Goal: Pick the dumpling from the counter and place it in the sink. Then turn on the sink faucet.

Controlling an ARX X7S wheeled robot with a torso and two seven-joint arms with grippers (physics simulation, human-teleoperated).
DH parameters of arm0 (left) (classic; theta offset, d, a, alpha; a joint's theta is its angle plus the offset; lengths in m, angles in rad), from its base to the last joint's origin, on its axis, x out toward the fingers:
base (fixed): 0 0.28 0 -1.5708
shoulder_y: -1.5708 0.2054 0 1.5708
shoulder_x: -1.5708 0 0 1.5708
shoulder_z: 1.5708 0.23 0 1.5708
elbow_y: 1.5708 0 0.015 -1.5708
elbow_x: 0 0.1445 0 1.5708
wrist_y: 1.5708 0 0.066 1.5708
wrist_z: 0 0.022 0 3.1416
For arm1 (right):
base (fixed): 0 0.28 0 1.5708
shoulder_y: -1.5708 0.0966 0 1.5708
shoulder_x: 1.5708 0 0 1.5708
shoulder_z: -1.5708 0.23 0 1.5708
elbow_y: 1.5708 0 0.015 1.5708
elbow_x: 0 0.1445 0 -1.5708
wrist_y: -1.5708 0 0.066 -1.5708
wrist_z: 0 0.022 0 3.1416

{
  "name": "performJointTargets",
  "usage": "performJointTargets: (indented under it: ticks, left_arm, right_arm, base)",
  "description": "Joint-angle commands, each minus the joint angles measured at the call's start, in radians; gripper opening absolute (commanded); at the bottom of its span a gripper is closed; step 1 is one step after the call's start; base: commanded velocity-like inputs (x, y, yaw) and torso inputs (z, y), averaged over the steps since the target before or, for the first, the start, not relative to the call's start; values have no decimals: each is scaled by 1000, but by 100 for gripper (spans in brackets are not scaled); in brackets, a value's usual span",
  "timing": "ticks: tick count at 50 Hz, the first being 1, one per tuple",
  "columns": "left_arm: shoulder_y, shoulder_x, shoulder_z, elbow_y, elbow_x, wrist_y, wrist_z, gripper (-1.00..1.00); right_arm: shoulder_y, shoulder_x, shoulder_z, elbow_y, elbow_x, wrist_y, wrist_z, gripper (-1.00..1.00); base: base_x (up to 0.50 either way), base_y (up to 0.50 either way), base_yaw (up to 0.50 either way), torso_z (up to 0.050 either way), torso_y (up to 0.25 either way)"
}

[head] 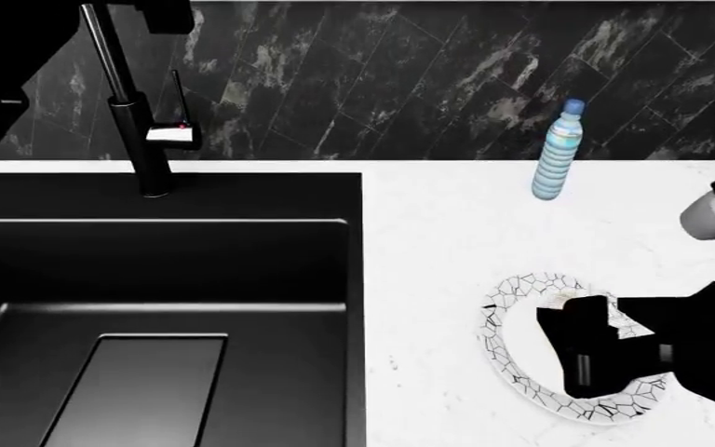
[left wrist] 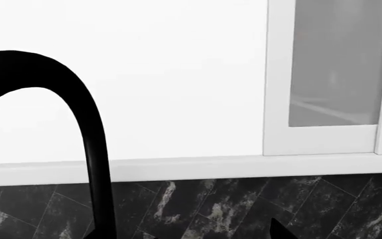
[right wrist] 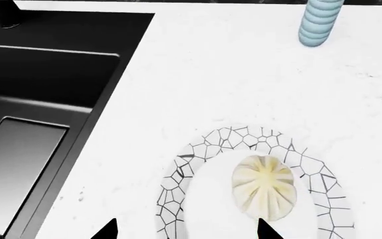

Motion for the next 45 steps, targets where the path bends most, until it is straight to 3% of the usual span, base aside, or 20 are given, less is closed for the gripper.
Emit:
performJointTargets:
  ticks: [1, 18, 45]
  left_arm:
    - [9, -6, 6, 4, 0, 17, -2, 100]
    - [24, -13, 12, 4, -9, 32, 0, 100]
    - [35, -21, 28, -11, -17, 56, 12, 100]
  right_arm:
    - [-24, -6, -9, 13, -43, 32, -24, 100]
    - [39, 39, -24, 52, -106, 70, 5, 100]
    - [40, -78, -52, 203, -343, 168, -116, 100]
  base:
    - [0, 0, 0, 0, 0]
    - [0, 0, 0, 0, 0]
    - [0, 0, 0, 0, 0]
